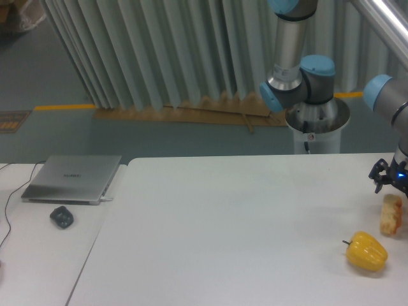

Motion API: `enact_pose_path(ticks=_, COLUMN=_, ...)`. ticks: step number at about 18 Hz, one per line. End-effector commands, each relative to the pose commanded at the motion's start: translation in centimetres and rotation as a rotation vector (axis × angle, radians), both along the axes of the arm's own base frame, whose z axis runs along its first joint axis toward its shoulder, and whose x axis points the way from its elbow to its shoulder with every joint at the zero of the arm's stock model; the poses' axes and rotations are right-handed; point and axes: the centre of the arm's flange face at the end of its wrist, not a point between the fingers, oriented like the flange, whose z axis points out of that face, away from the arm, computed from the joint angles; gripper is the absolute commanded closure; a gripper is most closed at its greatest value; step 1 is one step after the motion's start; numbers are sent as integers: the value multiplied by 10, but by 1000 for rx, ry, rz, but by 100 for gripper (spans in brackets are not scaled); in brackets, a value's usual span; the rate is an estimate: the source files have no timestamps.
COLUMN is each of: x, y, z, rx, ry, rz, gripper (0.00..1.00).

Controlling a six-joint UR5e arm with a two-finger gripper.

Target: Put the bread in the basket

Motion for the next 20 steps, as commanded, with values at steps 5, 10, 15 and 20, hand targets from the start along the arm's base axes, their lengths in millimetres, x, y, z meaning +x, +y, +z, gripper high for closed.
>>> enact_pose_path(ticks=5, x=5, y=7, z=-1, rx=0, ry=0, rz=-12, gripper=0)
enact_pose_path(ticks=10, x=1, y=8, z=-6, rx=-1, ry=-1, rz=-20, gripper=0)
enact_pose_path(ticks=15, x=-4, y=7, z=-6, rx=0, ry=1, rz=-19, gripper=0)
enact_pose_path(ticks=20, x=-4, y=8, z=-13, rx=-4, ry=-9, rz=-26, gripper=0)
